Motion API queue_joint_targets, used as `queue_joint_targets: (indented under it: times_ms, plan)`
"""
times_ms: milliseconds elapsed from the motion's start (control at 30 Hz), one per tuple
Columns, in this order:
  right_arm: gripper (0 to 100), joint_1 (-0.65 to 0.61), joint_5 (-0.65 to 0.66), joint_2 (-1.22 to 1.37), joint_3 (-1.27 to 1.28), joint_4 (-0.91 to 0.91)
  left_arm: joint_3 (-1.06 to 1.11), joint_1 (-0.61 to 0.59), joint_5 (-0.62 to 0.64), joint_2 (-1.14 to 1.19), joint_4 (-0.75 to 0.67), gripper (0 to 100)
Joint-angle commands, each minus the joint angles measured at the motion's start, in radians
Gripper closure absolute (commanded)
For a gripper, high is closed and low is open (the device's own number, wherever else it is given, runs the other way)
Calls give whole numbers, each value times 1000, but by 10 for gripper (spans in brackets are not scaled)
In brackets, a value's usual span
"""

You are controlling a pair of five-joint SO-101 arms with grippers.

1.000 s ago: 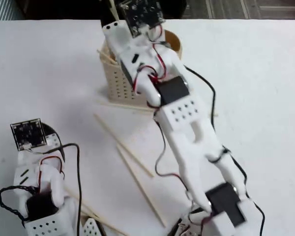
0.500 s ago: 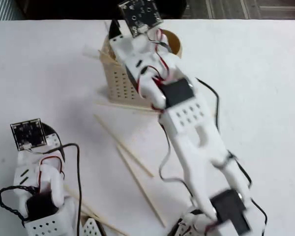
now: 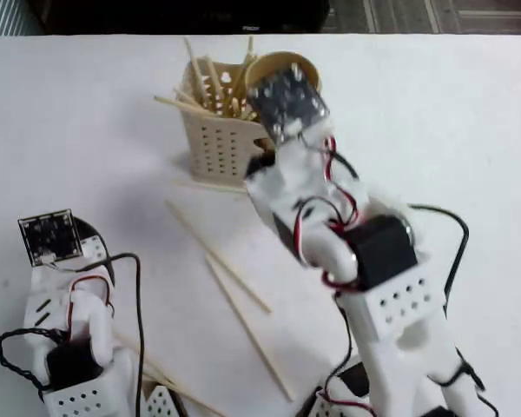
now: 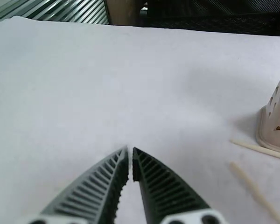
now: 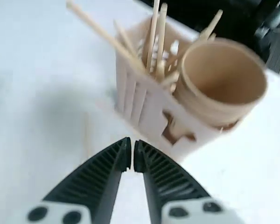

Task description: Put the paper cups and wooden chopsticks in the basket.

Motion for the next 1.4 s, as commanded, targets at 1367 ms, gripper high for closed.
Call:
queue_joint_targets:
  times_ms: [1367]
  plan:
    - [706,-366,-83,-124,855,-228,147,-2,-321,-16,265,964]
